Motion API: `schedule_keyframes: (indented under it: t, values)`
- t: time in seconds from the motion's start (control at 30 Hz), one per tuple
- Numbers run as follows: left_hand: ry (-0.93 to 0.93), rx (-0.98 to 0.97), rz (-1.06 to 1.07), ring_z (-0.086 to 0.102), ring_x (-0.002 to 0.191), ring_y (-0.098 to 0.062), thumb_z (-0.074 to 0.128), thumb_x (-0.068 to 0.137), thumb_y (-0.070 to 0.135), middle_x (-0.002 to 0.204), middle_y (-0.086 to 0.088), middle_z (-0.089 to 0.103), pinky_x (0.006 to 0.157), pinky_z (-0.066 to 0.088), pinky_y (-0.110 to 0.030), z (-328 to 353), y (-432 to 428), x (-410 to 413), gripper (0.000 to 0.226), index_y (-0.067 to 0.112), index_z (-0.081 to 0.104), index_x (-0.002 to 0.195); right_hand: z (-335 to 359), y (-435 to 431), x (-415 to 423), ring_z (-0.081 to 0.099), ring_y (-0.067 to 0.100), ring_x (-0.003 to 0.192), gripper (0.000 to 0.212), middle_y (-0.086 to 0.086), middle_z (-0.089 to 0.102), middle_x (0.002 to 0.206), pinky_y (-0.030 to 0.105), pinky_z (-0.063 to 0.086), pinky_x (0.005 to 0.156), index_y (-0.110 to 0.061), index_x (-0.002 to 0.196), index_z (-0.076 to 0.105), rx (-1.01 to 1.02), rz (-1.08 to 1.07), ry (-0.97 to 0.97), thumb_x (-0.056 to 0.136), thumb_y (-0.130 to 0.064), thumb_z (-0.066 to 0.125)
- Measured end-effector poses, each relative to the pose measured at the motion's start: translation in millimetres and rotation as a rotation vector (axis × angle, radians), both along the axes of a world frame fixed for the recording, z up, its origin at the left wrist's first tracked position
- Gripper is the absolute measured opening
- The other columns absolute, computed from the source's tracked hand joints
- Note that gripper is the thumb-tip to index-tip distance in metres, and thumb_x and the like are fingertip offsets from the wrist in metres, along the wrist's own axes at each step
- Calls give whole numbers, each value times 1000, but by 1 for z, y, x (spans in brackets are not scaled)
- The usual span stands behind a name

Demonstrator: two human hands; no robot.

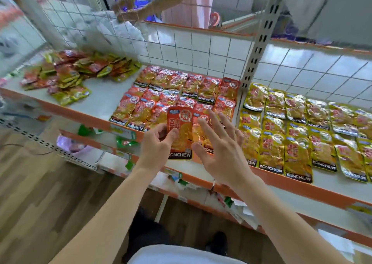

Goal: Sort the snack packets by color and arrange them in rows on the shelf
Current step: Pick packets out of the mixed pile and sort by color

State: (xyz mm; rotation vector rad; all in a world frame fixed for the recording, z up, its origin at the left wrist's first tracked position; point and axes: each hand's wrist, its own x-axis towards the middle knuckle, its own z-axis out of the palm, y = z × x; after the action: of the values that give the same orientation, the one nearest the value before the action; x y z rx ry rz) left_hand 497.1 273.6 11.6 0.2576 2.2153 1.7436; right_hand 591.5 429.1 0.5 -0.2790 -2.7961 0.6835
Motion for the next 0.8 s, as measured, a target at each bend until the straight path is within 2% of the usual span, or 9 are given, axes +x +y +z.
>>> schedule_keyframes:
  t: [0.07,0.2,0.3,0.43,0.53,0.73,0.8]
  values:
    - [10,14,-7,73,89,-18,63,99,22,92,2,77,84,60,-43,-2,-16,-23,7,22,70,100,-1,-16,-20,-2,13,153,68,-12,8,167,44,3,116,-38,153,30,8,-5,2,92,-67,30]
    - [40,19,-48,74,86,-16,64,98,19,87,7,77,79,62,-34,-9,-56,-78,10,26,70,94,-6,-59,-71,-2,14,153,70,-9,11,167,44,4,117,-35,153,33,19,-45,20,91,-67,30]
    - [76,8,-91,73,87,-25,66,97,17,89,0,77,81,60,-45,-13,-97,-128,13,27,72,92,-13,-100,-112,6,18,153,67,-7,18,165,48,10,115,-31,151,39,21,-100,54,92,-63,35]
    - [33,14,-95,74,88,-27,64,98,15,88,-2,77,81,61,-43,-16,-151,-180,14,25,72,92,-21,-158,-151,2,16,154,66,-7,15,166,50,11,117,-31,151,39,-15,-132,7,93,-63,34]
    - [4,-4,-139,74,88,-25,64,98,17,89,-3,77,83,60,-47,-18,-177,-211,12,24,72,92,-21,-187,-173,-1,17,154,65,-7,14,166,51,12,117,-31,151,38,-17,-179,-12,94,-61,39]
    - [-4,-18,-190,73,87,-26,67,95,26,91,-5,76,83,59,-52,-30,-192,-246,6,24,71,92,-19,-205,-196,2,19,154,64,-7,14,166,53,13,118,-30,151,38,-16,-234,-21,94,-60,39]
    - [6,-30,-181,73,87,-27,67,93,28,88,-4,76,82,60,-50,-32,-192,-253,7,25,71,88,-20,-204,-203,3,20,154,61,-6,16,166,49,9,117,-30,150,40,11,-233,-24,95,-56,45]
